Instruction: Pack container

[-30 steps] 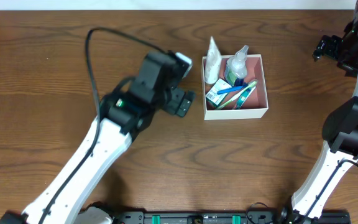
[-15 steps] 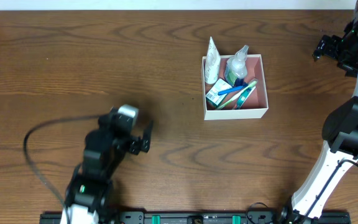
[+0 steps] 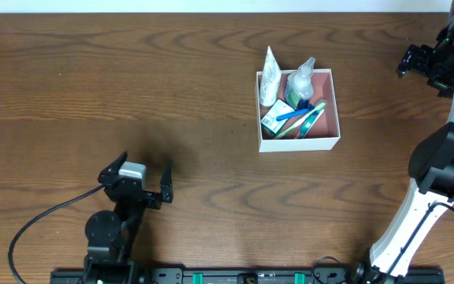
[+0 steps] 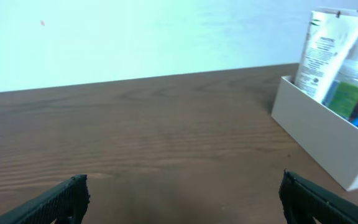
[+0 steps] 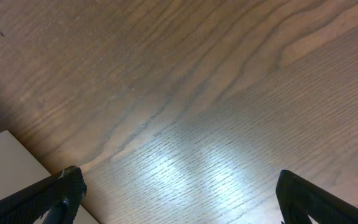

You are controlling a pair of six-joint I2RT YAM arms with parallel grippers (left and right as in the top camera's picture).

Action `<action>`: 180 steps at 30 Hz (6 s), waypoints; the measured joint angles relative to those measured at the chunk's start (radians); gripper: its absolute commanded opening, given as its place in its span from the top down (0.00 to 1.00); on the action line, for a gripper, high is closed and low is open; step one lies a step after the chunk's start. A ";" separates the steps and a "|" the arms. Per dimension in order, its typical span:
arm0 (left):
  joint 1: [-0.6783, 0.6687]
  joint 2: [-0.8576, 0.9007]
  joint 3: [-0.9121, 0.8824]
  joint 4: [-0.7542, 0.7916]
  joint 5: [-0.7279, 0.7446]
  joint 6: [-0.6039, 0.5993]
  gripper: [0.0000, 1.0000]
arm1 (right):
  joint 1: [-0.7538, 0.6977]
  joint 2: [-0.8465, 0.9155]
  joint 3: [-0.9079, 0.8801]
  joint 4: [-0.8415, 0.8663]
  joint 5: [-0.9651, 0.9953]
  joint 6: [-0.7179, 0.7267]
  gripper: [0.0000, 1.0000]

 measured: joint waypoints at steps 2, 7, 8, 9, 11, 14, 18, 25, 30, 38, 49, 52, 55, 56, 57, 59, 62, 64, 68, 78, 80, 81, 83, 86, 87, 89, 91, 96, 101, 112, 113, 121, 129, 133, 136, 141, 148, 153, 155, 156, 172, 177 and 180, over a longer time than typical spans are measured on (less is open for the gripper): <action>0.011 -0.024 0.000 -0.010 0.000 0.000 0.02 | 0.000 0.000 0.000 0.000 0.000 0.000 0.01; 0.024 -0.100 -0.001 -0.054 0.000 0.000 0.02 | 0.000 0.000 0.000 0.000 0.000 0.000 0.01; 0.025 -0.115 -0.001 -0.063 0.000 0.000 0.02 | 0.000 0.000 0.000 0.000 0.000 0.000 0.01; 0.027 -0.129 -0.001 -0.071 0.000 0.000 0.02 | 0.000 0.000 0.000 0.000 0.000 0.000 0.01; 0.033 -0.150 -0.001 -0.086 0.000 0.000 0.02 | 0.000 0.000 0.000 0.000 0.000 0.000 0.01; 0.041 -0.154 -0.001 -0.089 0.000 0.000 0.02 | 0.000 0.000 0.000 0.000 0.000 0.000 0.01; 0.053 -0.155 -0.008 -0.101 0.000 0.000 0.02 | 0.000 0.000 0.000 0.000 0.000 0.000 0.01; 0.070 -0.155 -0.043 -0.107 0.000 0.000 0.02 | 0.000 0.000 0.000 0.000 0.000 0.000 0.01; 0.070 -0.155 -0.043 -0.106 0.000 0.000 0.02 | 0.000 0.000 0.000 0.000 0.000 0.000 0.01; 0.070 -0.155 -0.043 -0.106 0.000 0.000 0.02 | 0.000 0.000 0.000 0.000 0.000 0.000 0.01; 0.070 -0.155 -0.043 -0.106 0.000 0.000 0.02 | 0.000 0.000 0.000 0.000 0.000 0.000 0.01; 0.070 -0.155 -0.043 -0.106 0.000 0.000 0.02 | 0.000 0.000 0.000 0.000 0.000 0.000 0.01; 0.070 -0.155 -0.043 -0.106 0.000 0.000 0.02 | 0.000 0.000 0.000 0.000 0.000 0.000 0.01; 0.070 -0.155 -0.043 -0.106 0.000 0.000 0.02 | 0.000 0.000 0.000 0.000 0.000 0.000 0.01; 0.070 -0.155 -0.043 -0.106 0.000 0.000 0.02 | 0.000 0.000 0.000 0.000 0.000 0.000 0.01; 0.070 -0.155 -0.043 -0.106 0.000 0.000 0.02 | 0.000 0.000 0.000 0.000 0.000 0.000 0.01; 0.070 -0.155 -0.043 -0.106 0.000 0.000 0.02 | 0.000 0.000 0.000 0.000 0.000 0.000 0.01; 0.070 -0.155 -0.043 -0.106 0.000 0.000 0.02 | 0.000 0.000 0.000 0.000 0.000 0.000 0.01; 0.070 -0.155 -0.043 -0.106 0.000 0.000 0.02 | 0.000 0.000 0.000 0.000 0.000 0.000 0.01; 0.070 -0.155 -0.043 -0.106 0.000 0.000 0.02 | 0.073 -0.084 -0.012 0.000 0.008 0.000 0.01; 0.070 -0.155 -0.043 -0.106 0.000 0.000 0.02 | 0.134 -0.159 -0.014 0.002 0.008 0.000 0.01; 0.070 -0.155 -0.043 -0.106 0.000 0.000 0.02 | 0.172 -0.206 -0.014 0.002 0.008 0.000 0.01; 0.070 -0.155 -0.043 -0.106 0.000 0.000 0.02 | 0.247 -0.297 -0.014 0.003 0.007 0.000 0.01; 0.070 -0.155 -0.043 -0.106 0.000 0.000 0.02 | 0.350 -0.433 -0.018 0.004 -0.002 0.000 0.01; 0.070 -0.155 -0.043 -0.106 0.000 0.000 0.02 | 0.375 -0.480 -0.030 0.006 -0.005 0.000 0.01; 0.070 -0.155 -0.043 -0.106 0.000 0.000 0.02 | 0.406 -0.592 -0.112 0.026 -0.005 0.000 0.01; 0.070 -0.155 -0.043 -0.104 0.000 0.000 0.02 | 0.415 -0.676 -0.211 0.080 0.000 0.000 0.01; 0.070 -0.155 -0.045 -0.101 0.000 0.000 0.02 | 0.417 -0.899 -0.607 0.400 0.005 0.006 0.01; 0.070 -0.155 -0.046 -0.099 0.000 0.000 0.02 | 0.417 -1.146 -1.037 0.733 0.005 0.007 0.01; 0.070 -0.156 -0.047 -0.097 0.000 0.000 0.02 | 0.417 -1.724 -1.896 1.444 -0.016 -0.051 0.01; 0.070 -0.156 -0.047 -0.097 0.000 0.000 0.02 | 0.417 -1.767 -1.967 1.490 -0.019 -0.060 0.01; 0.070 -0.156 -0.047 -0.097 0.000 0.000 0.02 | 0.401 -1.952 -2.251 1.659 -0.044 -0.077 0.01; 0.070 -0.156 -0.047 -0.097 0.000 0.000 0.02 | 0.363 -2.062 -2.280 1.638 -0.100 -0.108 0.01; 0.070 -0.156 -0.047 -0.097 0.000 0.000 0.02 | 0.344 -2.126 -2.287 1.542 -0.120 -0.116 0.01; 0.070 -0.156 -0.047 -0.097 0.000 0.000 0.02 | 0.342 -2.157 -2.292 1.482 -0.126 -0.120 0.01; 0.070 -0.156 -0.047 -0.097 0.000 0.000 0.02 | 0.342 -2.237 -2.301 1.385 -0.130 -0.129 0.01; 0.070 -0.156 -0.047 -0.097 0.000 0.000 0.02 | 0.341 -2.270 -2.302 1.382 -0.131 -0.135 0.01; 0.070 -0.156 -0.047 -0.097 0.000 0.000 0.02 | 0.341 -2.270 -2.302 1.382 -0.131 -0.135 0.01; 0.070 -0.156 -0.047 -0.097 0.000 0.000 0.02 | 0.341 -2.270 -2.302 1.382 -0.131 -0.135 0.01; 0.070 -0.156 -0.047 -0.097 0.000 0.000 0.02 | 0.342 -2.270 -2.302 1.382 -0.131 -0.135 0.01; 0.070 -0.156 -0.047 -0.097 0.000 0.000 0.02 | 0.342 -2.270 -2.302 1.382 -0.131 -0.135 0.01; 0.070 -0.156 -0.047 -0.097 0.000 0.000 0.02 | 0.341 -2.270 -2.302 1.382 -0.131 -0.135 0.01; 0.070 -0.156 -0.047 -0.097 0.000 0.000 0.02 | 0.341 -2.270 -2.302 1.382 -0.131 -0.135 0.01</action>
